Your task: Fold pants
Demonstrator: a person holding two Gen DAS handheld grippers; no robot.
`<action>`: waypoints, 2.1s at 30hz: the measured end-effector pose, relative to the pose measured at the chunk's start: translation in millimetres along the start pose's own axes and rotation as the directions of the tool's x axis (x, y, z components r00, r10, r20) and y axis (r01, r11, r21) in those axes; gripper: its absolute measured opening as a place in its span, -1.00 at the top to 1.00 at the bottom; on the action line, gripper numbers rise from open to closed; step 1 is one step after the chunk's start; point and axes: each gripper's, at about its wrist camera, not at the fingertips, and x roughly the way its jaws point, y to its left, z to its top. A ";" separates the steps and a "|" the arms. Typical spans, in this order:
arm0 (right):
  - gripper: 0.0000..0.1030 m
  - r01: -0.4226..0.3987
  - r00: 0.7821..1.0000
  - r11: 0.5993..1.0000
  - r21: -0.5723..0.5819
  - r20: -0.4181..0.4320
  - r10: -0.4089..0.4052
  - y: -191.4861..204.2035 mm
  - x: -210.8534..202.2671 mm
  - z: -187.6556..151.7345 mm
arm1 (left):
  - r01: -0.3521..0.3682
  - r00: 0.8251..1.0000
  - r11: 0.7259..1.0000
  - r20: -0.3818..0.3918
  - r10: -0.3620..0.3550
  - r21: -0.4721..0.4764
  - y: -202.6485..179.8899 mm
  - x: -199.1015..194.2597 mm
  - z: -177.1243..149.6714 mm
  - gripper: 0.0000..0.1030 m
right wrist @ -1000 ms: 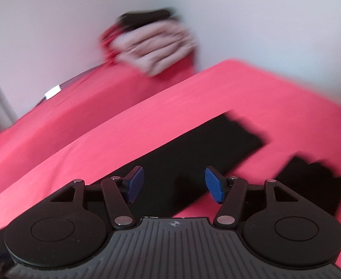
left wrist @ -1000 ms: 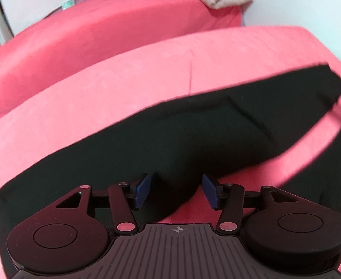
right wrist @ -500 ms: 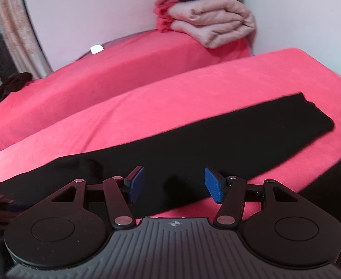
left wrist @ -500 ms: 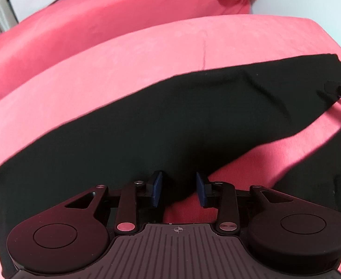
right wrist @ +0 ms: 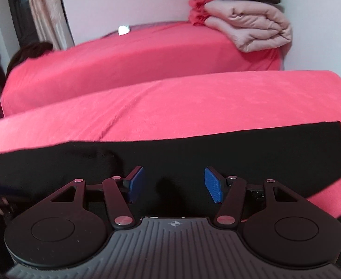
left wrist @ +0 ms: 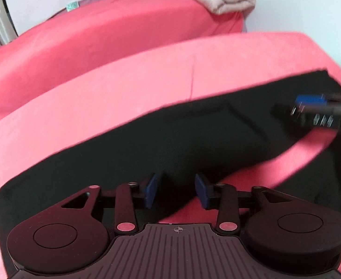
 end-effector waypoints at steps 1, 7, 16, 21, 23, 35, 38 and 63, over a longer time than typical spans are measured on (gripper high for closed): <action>-0.22 0.009 1.000 1.000 0.002 -0.005 -0.009 1.1 2.6 1.4 | 0.005 1.000 1.000 -0.001 -0.005 -0.007 -1.6 4.1 5.4 -1.00; -0.22 0.012 1.000 0.996 -0.087 -0.005 -0.013 18.4 2.7 1.4 | -0.012 0.997 1.000 -0.080 0.014 0.024 -25.8 41.7 30.5 -0.98; -0.43 0.177 0.981 0.966 -0.191 -0.049 -0.190 11.6 29.3 1.1 | -0.062 0.989 0.998 -0.133 0.059 -0.021 1.5 44.5 3.5 -1.00; -0.49 0.153 0.984 0.983 -0.105 -0.073 -0.161 -9.4 28.9 9.1 | -0.074 0.989 0.997 -0.129 0.070 -0.026 6.4 38.4 -12.9 -1.00; -0.49 0.135 0.988 0.988 -0.077 -0.066 -0.140 -10.2 17.8 6.3 | -0.084 0.988 0.996 -0.127 0.083 -0.004 2.6 34.5 -14.1 -1.00; -0.59 0.093 0.995 0.994 -0.048 -0.020 -0.095 -6.2 -82.7 -67.4 | -0.040 0.997 0.992 -0.069 0.032 -0.116 18.2 -35.5 -56.6 -1.00; -0.58 0.093 0.993 0.989 -0.113 -0.066 -0.101 -0.3 -79.0 -81.9 | -0.054 0.993 0.994 -0.108 0.043 -0.094 7.5 -25.1 -79.6 -1.00; -0.70 0.105 0.994 0.983 0.152 -0.025 -0.102 -34.2 -125.7 -94.9 | -0.197 0.978 0.833 -0.159 0.132 -0.517 70.9 -113.9 -202.7 -1.00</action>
